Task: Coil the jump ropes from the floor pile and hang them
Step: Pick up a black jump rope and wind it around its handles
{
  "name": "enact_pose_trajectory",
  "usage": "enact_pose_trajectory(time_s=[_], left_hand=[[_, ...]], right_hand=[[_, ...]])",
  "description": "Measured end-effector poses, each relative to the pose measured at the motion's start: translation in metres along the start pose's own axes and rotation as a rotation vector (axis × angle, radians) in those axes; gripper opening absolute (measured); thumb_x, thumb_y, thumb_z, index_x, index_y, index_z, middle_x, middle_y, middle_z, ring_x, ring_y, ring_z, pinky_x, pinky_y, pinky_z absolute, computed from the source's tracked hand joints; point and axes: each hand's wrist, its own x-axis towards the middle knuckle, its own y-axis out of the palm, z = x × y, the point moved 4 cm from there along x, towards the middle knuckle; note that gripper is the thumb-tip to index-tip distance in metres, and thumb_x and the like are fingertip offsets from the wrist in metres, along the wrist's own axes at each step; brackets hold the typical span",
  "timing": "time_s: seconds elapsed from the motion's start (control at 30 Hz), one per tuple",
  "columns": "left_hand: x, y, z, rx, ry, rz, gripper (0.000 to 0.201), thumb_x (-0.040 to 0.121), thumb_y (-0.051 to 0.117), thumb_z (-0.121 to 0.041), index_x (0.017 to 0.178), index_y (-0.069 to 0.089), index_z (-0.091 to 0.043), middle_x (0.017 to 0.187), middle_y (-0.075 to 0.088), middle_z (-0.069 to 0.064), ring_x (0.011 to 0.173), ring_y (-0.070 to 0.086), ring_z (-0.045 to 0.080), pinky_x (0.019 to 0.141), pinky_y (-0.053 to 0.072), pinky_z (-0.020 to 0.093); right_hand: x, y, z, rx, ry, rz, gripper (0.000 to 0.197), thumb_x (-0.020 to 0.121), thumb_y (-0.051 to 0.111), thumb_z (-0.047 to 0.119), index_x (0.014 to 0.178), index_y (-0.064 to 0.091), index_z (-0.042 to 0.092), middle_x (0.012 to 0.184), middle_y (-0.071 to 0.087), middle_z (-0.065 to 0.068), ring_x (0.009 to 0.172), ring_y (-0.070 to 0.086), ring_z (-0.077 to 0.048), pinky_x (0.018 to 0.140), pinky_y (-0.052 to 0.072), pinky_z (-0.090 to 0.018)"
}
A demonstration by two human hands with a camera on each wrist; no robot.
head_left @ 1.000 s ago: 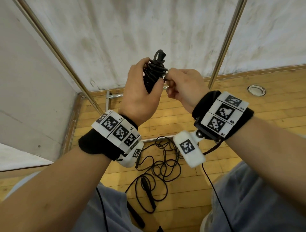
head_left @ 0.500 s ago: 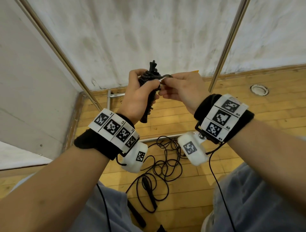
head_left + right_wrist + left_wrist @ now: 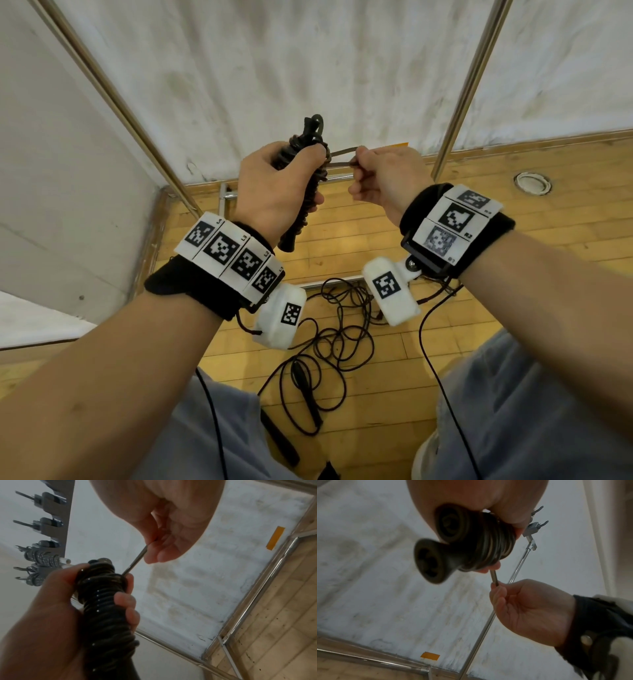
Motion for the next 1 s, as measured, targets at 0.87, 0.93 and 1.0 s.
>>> enact_pose_trajectory(time_s=[0.87, 0.93, 1.0], left_hand=[[0.006, -0.004, 0.015, 0.144, -0.001, 0.007, 0.01, 0.075, 0.067, -0.018, 0.084, 0.065, -0.013, 0.062, 0.064, 0.001, 0.05, 0.06, 0.015, 0.05, 0.051, 0.03], [0.009, -0.003, 0.017, 0.118, -0.02, 0.033, 0.009, 0.076, 0.068, -0.014, 0.084, 0.065, -0.011, 0.063, 0.064, 0.0, 0.053, 0.062, 0.017, 0.051, 0.05, 0.028], [0.01, -0.002, 0.02, 0.087, -0.03, 0.059, 0.009, 0.078, 0.069, -0.011, 0.085, 0.063, -0.011, 0.067, 0.063, 0.0, 0.059, 0.065, 0.019, 0.053, 0.052, 0.028]], right_hand=[[0.007, -0.004, -0.004, -0.246, -0.139, -0.037, 0.032, 0.096, 0.051, 0.022, 0.067, 0.061, 0.013, 0.043, 0.053, 0.007, 0.04, 0.054, -0.013, 0.049, 0.048, -0.026], [0.006, -0.003, -0.002, -0.229, -0.152, -0.012, 0.031, 0.097, 0.049, 0.02, 0.069, 0.06, 0.012, 0.049, 0.056, 0.005, 0.045, 0.057, -0.014, 0.054, 0.052, -0.03], [0.003, 0.0, 0.0, -0.189, -0.176, 0.038, 0.029, 0.098, 0.048, 0.018, 0.072, 0.06, 0.011, 0.063, 0.061, -0.001, 0.053, 0.061, -0.016, 0.06, 0.056, -0.032]])
